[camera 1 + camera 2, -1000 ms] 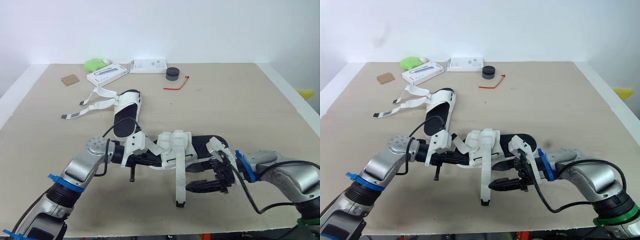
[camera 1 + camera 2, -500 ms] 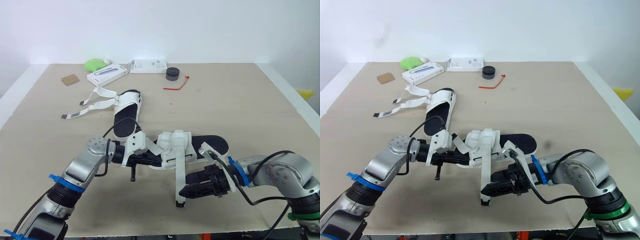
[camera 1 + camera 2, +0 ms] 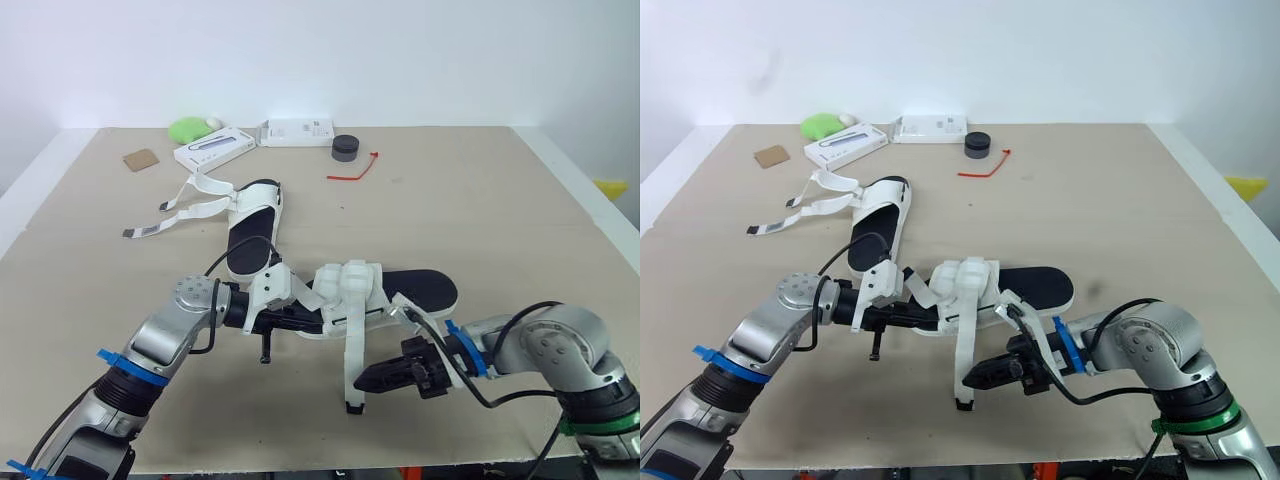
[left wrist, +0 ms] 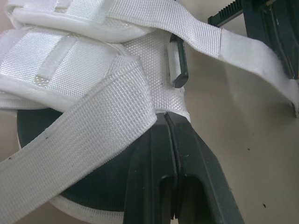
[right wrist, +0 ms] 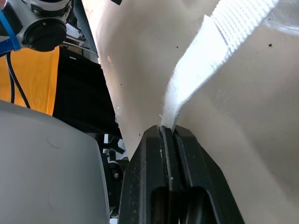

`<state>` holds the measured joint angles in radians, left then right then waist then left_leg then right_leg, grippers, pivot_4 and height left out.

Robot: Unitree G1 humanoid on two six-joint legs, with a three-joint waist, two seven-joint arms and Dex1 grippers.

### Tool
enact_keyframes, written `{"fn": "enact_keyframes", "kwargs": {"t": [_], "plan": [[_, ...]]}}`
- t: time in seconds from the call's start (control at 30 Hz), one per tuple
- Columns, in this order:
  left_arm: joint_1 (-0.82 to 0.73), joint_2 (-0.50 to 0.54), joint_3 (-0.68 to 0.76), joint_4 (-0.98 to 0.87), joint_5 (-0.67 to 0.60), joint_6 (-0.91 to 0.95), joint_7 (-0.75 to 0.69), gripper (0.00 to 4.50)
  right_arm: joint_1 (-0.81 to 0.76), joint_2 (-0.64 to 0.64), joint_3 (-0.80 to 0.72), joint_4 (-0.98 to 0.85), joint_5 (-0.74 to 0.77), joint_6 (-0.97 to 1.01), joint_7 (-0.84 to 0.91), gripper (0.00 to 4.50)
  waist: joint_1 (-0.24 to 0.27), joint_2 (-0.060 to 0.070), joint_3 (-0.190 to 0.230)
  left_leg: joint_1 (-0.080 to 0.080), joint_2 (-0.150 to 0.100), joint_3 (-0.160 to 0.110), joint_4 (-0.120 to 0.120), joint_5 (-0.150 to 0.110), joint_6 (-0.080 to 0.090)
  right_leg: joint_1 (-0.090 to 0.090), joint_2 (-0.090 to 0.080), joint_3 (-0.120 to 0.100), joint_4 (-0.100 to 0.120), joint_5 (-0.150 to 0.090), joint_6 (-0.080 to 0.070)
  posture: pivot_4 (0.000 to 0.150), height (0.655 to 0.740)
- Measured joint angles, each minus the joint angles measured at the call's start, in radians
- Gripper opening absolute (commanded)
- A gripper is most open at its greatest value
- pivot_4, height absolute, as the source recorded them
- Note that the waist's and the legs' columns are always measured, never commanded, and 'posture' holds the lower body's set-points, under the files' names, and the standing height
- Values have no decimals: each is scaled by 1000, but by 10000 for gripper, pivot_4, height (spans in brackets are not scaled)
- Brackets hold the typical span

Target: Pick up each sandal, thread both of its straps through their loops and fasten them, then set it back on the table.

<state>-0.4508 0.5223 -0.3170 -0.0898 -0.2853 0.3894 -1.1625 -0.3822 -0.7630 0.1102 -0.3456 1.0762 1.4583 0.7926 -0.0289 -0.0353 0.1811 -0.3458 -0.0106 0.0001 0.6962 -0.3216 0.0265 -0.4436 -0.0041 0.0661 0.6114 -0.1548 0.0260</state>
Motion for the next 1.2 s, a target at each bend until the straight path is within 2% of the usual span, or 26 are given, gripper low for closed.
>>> {"fn": "enact_keyframes", "kwargs": {"t": [0.2,0.47,0.6,0.83,1.2], "plan": [[0,0,0,0,0,0,0,0,-46,4,-33,27,0,0,0,538,0,0,0,0,0,0,0,0,0,0,0,0,0,0,0,1500,7400],[1,3,0,0,2,-18,-2,0,-248,-46,-105,132,21,27,72,538,-1,0,0,2,0,-1,0,0,0,0,0,-2,-1,0,-1,1500,7400],[2,0,-2,0,4,-22,-1,0,-355,-54,-89,235,-34,3,99,538,-1,0,0,1,0,-1,0,0,0,-1,-1,-2,-1,0,-1,1500,7400],[3,0,-3,1,9,-32,-1,0,-423,-55,-19,355,-133,-39,163,538,0,0,0,0,0,-1,0,0,1,-2,-1,-2,-1,0,-1,1500,7400],[3,0,-4,0,12,-37,-2,0,-438,-101,46,385,-204,-44,276,538,0,1,0,0,0,-3,0,-1,0,-2,-2,-3,-1,0,-1,1500,7400]]}}
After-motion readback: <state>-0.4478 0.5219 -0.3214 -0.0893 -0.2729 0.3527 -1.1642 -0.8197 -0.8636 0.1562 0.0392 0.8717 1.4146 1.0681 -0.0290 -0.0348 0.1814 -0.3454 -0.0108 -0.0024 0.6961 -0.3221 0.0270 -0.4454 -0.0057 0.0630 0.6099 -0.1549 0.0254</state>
